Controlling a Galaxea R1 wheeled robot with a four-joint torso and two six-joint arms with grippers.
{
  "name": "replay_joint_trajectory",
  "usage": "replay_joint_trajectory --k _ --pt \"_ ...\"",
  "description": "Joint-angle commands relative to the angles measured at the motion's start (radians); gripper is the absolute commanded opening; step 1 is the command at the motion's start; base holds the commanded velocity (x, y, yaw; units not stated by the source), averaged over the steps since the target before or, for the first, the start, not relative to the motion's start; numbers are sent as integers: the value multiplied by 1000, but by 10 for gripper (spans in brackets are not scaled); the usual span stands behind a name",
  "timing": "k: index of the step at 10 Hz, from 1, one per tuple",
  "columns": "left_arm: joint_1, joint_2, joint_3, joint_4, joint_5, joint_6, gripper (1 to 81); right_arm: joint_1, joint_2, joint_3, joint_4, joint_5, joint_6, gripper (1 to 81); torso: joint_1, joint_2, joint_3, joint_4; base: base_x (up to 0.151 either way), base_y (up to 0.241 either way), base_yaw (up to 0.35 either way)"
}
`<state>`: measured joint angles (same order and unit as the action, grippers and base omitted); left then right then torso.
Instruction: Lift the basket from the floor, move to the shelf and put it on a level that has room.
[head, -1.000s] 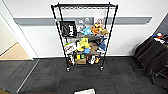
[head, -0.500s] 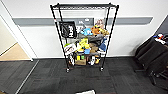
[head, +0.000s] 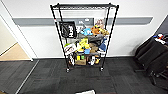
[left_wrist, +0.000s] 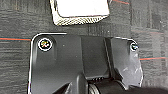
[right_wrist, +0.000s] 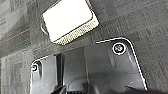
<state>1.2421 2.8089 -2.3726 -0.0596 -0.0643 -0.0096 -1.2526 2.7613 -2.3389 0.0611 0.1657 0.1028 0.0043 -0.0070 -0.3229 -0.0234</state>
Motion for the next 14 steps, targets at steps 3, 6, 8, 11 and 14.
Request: replay_joint_trajectory --k 3,6,8,11,14 --pt "-36 -28 10 -11 60 -6 811 46 -15 12 2 -46 2 811 68 -108 0 0 0 0 0" --pt "-39 -28 3 -16 58 -6 811 51 -15 7 2 -46 2 811 121 -193 0 0 0 0 0" --pt "-40 -26 -2 -22 58 -6 811 58 -13 12 2 -58 2 811 166 -265 0 0 0 0 0" --pt "-42 -25 -2 -22 58 -6 811 60 -10 4 2 -58 2 811 231 -369 0 0 0 0 0" --pt "-42 -25 -2 -22 57 -6 811 64 -10 3 8 -58 2 811 286 -456 -94 80 0 0 0"
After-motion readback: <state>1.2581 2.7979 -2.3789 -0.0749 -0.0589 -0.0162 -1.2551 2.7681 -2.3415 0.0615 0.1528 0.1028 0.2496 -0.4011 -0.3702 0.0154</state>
